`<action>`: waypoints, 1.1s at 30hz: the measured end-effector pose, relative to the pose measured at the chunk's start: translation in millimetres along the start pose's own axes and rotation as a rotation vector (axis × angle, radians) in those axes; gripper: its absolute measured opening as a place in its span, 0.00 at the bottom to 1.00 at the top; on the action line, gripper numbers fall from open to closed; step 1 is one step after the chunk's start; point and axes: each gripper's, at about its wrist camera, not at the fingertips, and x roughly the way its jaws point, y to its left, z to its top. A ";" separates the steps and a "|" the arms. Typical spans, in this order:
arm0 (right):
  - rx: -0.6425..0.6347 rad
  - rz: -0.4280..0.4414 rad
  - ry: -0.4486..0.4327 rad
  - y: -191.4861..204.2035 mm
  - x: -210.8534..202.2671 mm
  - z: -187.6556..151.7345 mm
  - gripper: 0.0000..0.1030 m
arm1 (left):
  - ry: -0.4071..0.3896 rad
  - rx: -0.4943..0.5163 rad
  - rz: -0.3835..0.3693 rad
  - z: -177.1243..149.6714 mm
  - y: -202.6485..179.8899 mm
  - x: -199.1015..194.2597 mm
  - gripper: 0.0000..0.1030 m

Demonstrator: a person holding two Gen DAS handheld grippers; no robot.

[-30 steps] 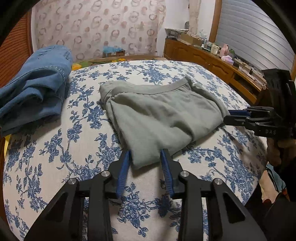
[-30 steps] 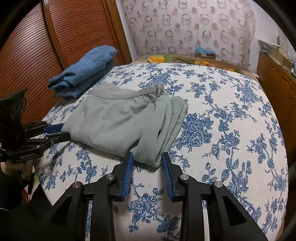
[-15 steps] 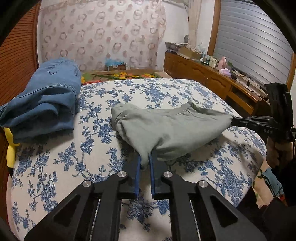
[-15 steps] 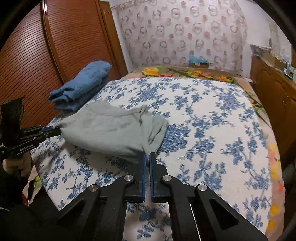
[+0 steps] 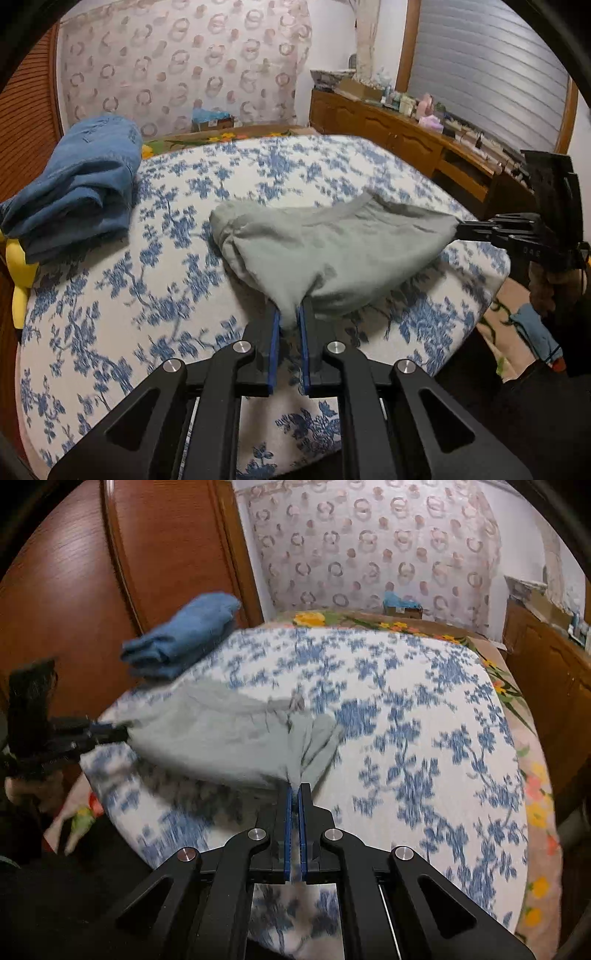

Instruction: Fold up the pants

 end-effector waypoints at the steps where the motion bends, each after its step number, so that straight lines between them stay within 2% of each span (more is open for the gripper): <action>1: 0.003 0.003 0.010 -0.4 1.6 -2.4 0.03 | 0.009 0.001 0.006 -1.5 -1.0 2.2 0.11; 3: 0.005 0.002 0.020 -0.6 2.7 -4.8 0.03 | 0.026 -0.004 0.010 -2.6 -1.3 7.2 0.14; 6: 0.015 -0.002 0.025 0.8 1.5 -0.7 0.03 | 0.032 -0.010 0.017 -1.3 0.3 9.2 0.24; 7: 0.011 -0.004 0.021 2.2 1.2 0.3 0.04 | 0.029 -0.012 0.025 -0.4 1.2 8.7 0.32; 8: 0.008 -0.009 0.017 2.9 0.1 1.7 0.06 | 0.025 -0.016 0.034 1.1 2.8 8.4 0.44; 10: 0.005 -0.028 0.013 3.9 -0.1 4.6 0.08 | 0.009 -0.029 0.041 4.2 7.4 7.2 0.50; 12: 0.006 -0.036 0.005 3.8 -0.1 7.3 0.11 | 0.010 -0.036 0.040 8.0 10.8 8.4 0.50; 16: 0.000 -0.051 -0.010 4.7 -0.4 13.9 0.30 | -0.004 -0.060 0.053 18.7 19.3 15.0 0.50; 19: -0.012 -0.041 -0.017 4.8 4.8 19.4 0.31 | -0.011 -0.076 0.031 26.8 24.4 22.6 0.50; 22: -0.014 -0.014 -0.018 2.3 17.1 27.0 0.32 | -0.009 -0.071 0.070 35.3 27.4 33.9 0.50; 24: -0.016 -0.014 -0.015 0.4 27.4 31.5 0.33 | -0.004 -0.077 0.067 40.1 30.1 40.9 0.50; 29: -0.003 -0.014 0.003 -3.5 54.8 42.7 0.34 | 0.002 -0.059 0.060 46.7 30.6 51.4 0.37; 33: 0.000 -0.071 0.047 -7.4 78.5 44.6 0.34 | 0.010 -0.049 0.057 50.0 29.5 58.0 0.33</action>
